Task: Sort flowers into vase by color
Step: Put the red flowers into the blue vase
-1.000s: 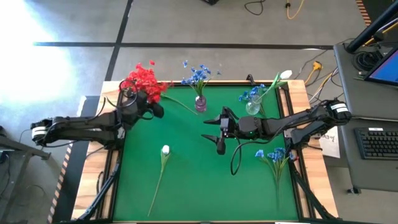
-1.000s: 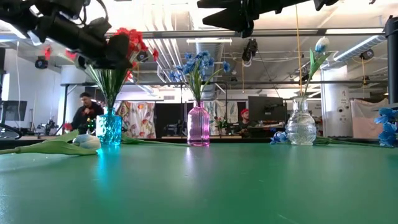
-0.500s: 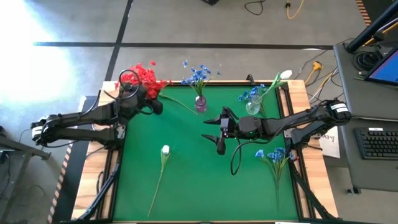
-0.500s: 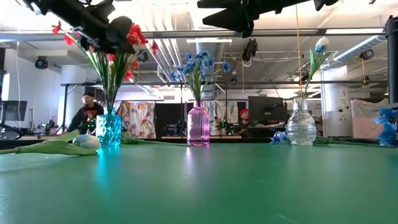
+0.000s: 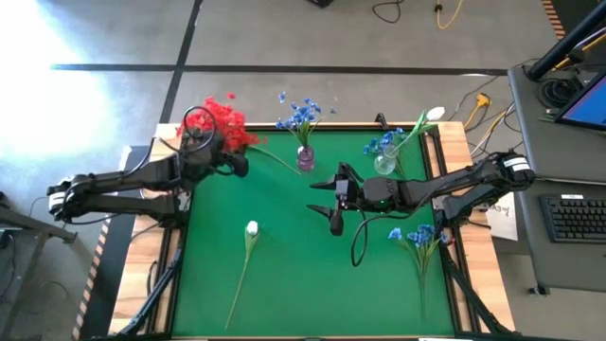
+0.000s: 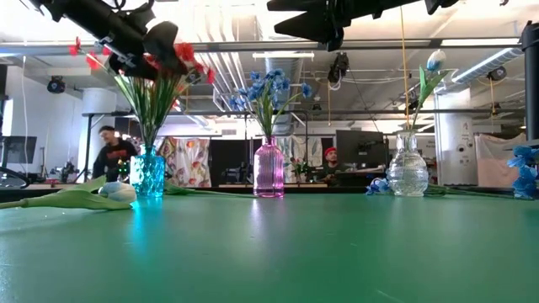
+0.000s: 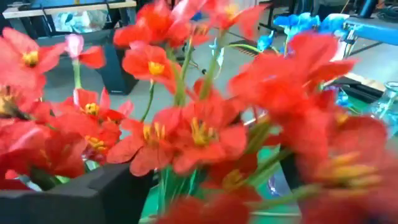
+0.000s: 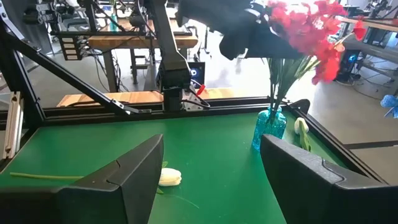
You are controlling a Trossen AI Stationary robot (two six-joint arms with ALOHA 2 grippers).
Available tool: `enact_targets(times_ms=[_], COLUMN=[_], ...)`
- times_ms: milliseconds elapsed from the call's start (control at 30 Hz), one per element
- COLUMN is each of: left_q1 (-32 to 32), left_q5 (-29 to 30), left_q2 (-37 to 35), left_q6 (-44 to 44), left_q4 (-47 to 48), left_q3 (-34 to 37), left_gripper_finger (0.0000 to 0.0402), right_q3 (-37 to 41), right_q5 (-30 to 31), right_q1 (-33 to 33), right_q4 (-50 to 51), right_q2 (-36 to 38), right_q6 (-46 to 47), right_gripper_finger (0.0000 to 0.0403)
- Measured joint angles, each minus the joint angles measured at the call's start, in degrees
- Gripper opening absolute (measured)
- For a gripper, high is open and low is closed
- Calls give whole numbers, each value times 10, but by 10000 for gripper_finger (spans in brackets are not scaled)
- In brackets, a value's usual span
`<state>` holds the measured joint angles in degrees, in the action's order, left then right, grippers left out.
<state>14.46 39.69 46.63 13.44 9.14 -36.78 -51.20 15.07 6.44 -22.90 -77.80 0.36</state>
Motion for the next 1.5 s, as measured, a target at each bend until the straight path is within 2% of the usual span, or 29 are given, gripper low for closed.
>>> enact_targets(times_ms=[133,367,467,800,1133,1333,1500], left_q1=[-1,-1,-1,-1,-2,-2,-2], left_q5=[-8,-81,-102,-104,-116,-116,-117], left_q2=[2,2,2,2,9,9,9], left_q6=[30,134,142,147,106,69,64], left_q4=[53,184,216,298,296,238,232], left_q3=[-24,-73,-87,-142,-126,-118,-116], left_gripper_finger=[351,355,355,355,355,355,355], right_q3=[0,0,0,0,0,0,0], right_q5=[0,0,0,0,0,0,0], right_q1=[0,0,0,0,0,0,0], right_q4=[0,0,0,-1,-1,-1,-2], right_q2=[0,0,0,0,0,0,0], right_q6=[0,0,0,7,12,12,15], right_gripper_finger=[260,260,260,260,260,260,260])
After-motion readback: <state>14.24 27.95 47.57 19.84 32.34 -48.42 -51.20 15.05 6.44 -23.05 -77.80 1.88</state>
